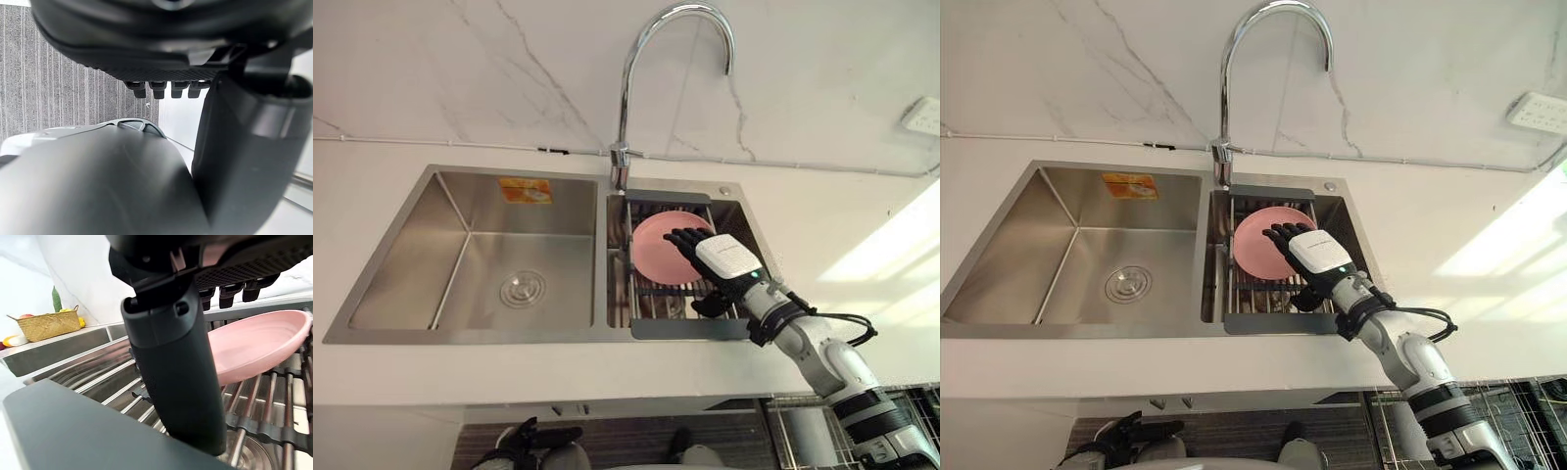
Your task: Walk over to the sink, pick up the cup, carry it to the dishwasher, place the cup inside the dishwasher, then close the dishwasher door
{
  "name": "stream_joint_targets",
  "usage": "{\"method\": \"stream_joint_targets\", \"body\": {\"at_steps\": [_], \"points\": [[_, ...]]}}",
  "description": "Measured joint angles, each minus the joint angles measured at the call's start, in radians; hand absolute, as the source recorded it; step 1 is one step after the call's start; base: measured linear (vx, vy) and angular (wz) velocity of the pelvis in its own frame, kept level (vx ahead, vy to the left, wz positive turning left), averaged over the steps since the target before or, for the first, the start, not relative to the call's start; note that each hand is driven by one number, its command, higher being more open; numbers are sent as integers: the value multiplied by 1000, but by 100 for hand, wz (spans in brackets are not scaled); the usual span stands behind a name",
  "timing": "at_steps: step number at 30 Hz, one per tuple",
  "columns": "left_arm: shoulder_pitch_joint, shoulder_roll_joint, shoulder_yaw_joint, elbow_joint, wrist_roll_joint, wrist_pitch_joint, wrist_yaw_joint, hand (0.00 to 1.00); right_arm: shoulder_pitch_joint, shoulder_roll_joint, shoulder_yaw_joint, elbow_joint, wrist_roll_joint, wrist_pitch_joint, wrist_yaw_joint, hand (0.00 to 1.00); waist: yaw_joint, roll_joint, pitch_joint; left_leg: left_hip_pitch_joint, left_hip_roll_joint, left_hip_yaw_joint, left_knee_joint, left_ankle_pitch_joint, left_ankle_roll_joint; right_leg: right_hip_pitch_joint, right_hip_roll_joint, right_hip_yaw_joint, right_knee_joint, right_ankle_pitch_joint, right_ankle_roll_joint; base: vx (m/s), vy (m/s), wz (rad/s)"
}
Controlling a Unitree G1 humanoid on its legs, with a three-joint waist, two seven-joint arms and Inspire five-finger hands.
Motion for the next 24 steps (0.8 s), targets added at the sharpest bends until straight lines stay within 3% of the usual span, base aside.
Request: {"method": "stream_joint_targets", "body": {"at_steps": [1, 10, 17, 24], "points": [[0, 3, -12, -3, 0, 0, 0, 100, -1, 0, 3, 0, -2, -1, -10, 0, 1, 0, 0, 0, 0, -2, 0, 0, 0, 1, 0, -2, 0, 0, 0, -3, -6, 3], [-7, 2, -19, -7, 27, -3, -1, 100, -17, 0, 58, 48, -29, 9, -45, 0, 17, 0, 0, -2, -4, -17, -1, 3, 2, 11, -4, -17, 0, -2, -1, -11, -4, 6], [-8, -2, -25, -9, 37, -13, -2, 100, -17, 1, 67, 78, -69, 6, -176, 0, 16, 12, 8, 0, -14, -26, -24, 26, -4, 9, -5, -26, 0, -3, -3, -10, -7, 3], [-8, -2, -27, -12, 37, -17, -2, 100, -10, 2, 68, 119, -108, 1, -197, 0, 19, 13, 11, -2, -13, -38, -32, 36, -16, 11, -4, -37, 5, -7, -7, -36, -21, 4]]}}
